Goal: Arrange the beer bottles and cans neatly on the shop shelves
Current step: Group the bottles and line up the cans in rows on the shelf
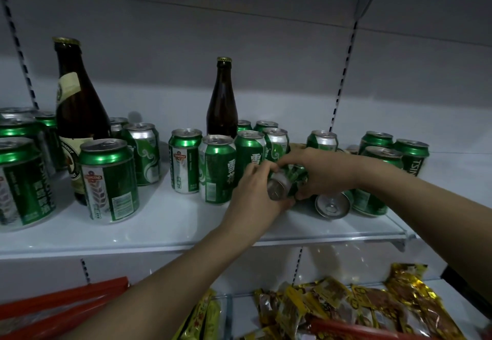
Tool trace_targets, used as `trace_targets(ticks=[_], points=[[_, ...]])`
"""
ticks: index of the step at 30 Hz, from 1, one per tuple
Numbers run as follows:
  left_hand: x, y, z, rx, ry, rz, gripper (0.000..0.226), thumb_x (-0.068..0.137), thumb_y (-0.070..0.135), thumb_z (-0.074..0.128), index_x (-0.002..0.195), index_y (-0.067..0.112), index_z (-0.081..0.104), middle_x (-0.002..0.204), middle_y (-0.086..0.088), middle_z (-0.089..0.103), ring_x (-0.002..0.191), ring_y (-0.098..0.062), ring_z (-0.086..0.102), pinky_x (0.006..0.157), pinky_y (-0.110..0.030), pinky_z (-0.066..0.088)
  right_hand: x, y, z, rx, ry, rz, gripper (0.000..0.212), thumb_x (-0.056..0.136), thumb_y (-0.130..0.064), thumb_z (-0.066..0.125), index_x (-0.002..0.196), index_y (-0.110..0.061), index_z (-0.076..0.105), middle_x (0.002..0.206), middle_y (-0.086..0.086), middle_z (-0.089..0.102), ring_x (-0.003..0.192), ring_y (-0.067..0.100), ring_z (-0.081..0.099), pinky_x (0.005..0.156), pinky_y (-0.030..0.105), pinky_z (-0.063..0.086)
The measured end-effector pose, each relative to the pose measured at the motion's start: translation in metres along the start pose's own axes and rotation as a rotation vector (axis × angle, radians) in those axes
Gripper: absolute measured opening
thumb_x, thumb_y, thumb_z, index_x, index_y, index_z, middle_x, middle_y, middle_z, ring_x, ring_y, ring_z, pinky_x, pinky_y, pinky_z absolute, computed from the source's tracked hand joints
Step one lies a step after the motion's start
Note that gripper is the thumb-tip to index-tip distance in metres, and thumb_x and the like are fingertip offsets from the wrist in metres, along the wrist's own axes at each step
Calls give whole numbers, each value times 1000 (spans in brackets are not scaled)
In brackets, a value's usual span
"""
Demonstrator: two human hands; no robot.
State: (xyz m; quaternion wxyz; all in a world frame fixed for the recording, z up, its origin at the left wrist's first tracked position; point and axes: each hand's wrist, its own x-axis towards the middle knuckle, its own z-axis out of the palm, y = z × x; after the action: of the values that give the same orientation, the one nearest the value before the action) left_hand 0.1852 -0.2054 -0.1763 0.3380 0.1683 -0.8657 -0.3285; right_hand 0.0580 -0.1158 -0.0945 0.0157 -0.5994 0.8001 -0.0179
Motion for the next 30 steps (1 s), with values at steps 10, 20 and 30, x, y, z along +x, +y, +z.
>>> trace_targets(ticks=[10,20,30], points=[[7,5,-13,-96,151,89,42,66,21,85,103,27,65,104,9,55,90,-3,57,78,-17,48,-11,8,3,142,167,-59,75,76,-17,83,140,-33,47,128,-20,50,113,2,47,88,15,39],[7,26,-57,-41,144,193,43,72,26,84,112,27,68,107,13,63,97,-1,58,83,-16,49,-22,-2,15,416,353,-33,65,72,-26,87,126,-38,52,112,-26,59,102,-6,56,75,4,41],[2,36,-106,238,-12,144,43,77,51,75,114,34,66,106,17,66,96,1,57,79,-14,45,-19,-50,44,908,261,-51,54,76,-30,79,123,-21,55,122,0,60,115,15,60,76,40,62]])
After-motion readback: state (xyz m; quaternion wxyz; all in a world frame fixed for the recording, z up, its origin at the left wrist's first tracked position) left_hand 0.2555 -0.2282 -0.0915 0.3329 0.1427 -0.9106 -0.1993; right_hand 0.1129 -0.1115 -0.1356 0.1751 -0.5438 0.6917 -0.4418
